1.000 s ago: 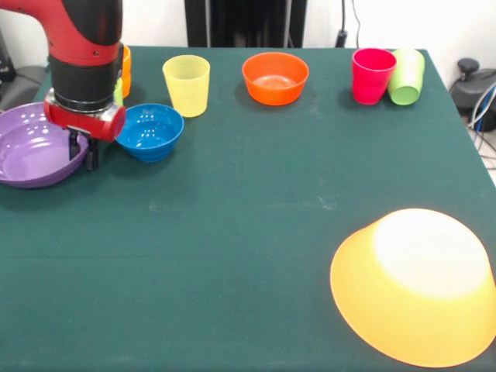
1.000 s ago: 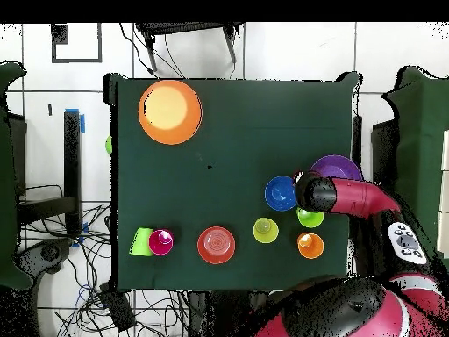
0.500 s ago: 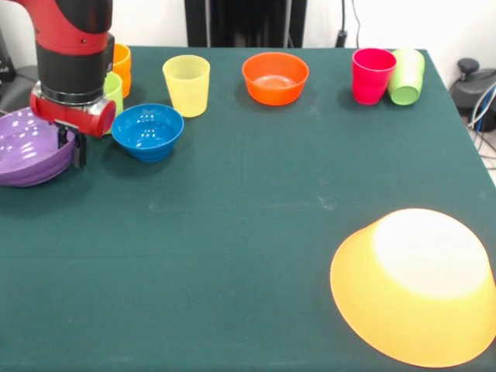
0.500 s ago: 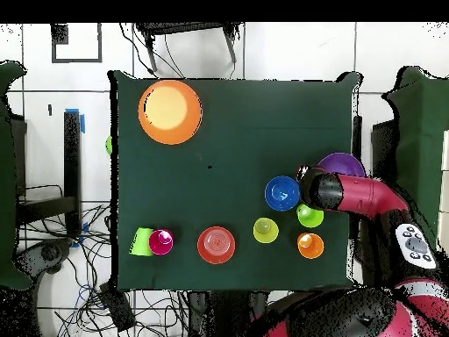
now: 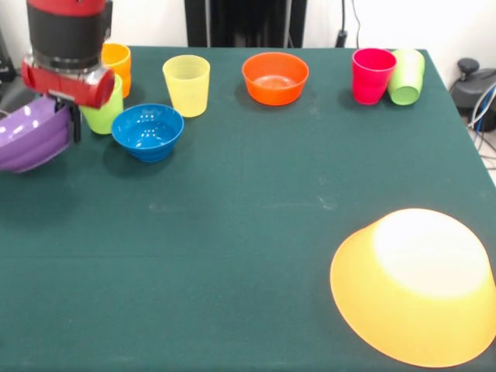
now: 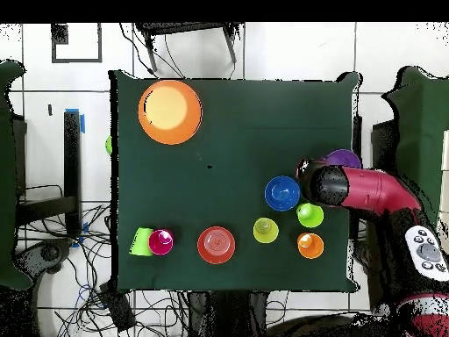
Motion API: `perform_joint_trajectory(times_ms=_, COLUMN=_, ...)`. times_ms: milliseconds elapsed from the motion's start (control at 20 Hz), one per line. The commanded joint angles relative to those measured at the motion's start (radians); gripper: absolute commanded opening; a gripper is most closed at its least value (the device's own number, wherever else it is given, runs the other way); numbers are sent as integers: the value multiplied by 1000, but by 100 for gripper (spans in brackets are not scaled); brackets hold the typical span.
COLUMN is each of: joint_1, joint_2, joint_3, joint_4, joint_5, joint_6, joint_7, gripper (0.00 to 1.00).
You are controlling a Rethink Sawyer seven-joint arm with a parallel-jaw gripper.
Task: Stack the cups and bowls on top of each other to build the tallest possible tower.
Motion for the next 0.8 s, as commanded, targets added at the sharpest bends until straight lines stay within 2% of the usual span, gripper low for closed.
perform_joint_trajectory(times_ms=50, joint_1=-32, joint_2=-170, joint_3=226, joint_4=88, joint_5=5, joint_6=251, joint_7=-475, gripper=0)
perform_joint_trajectory(times_ms=250, joint_1=-28, joint_2=-212, joint_3=291, joint_4=123, joint_5=23, joint_6=286, joint_7=-459, gripper=0)
perform_joint_trajectory(times_ms=450, joint_1=5, joint_2=-216, joint_3=325, joint_4=183, joint_5=41, joint_6=223, joint_7=-332, gripper=0)
perform_joint_trajectory(times_ms=650, joint_1=49, joint_2=-224, joint_3=338, joint_4=204, joint_5=41, joint_6=191, joint_7=-257, gripper=0)
perform_joint_trajectory(times_ms=800, joint_1=97, joint_2=-240, joint_3=321, joint_4=224, joint_5=40, joint_6=171, joint_7=-176, gripper=0)
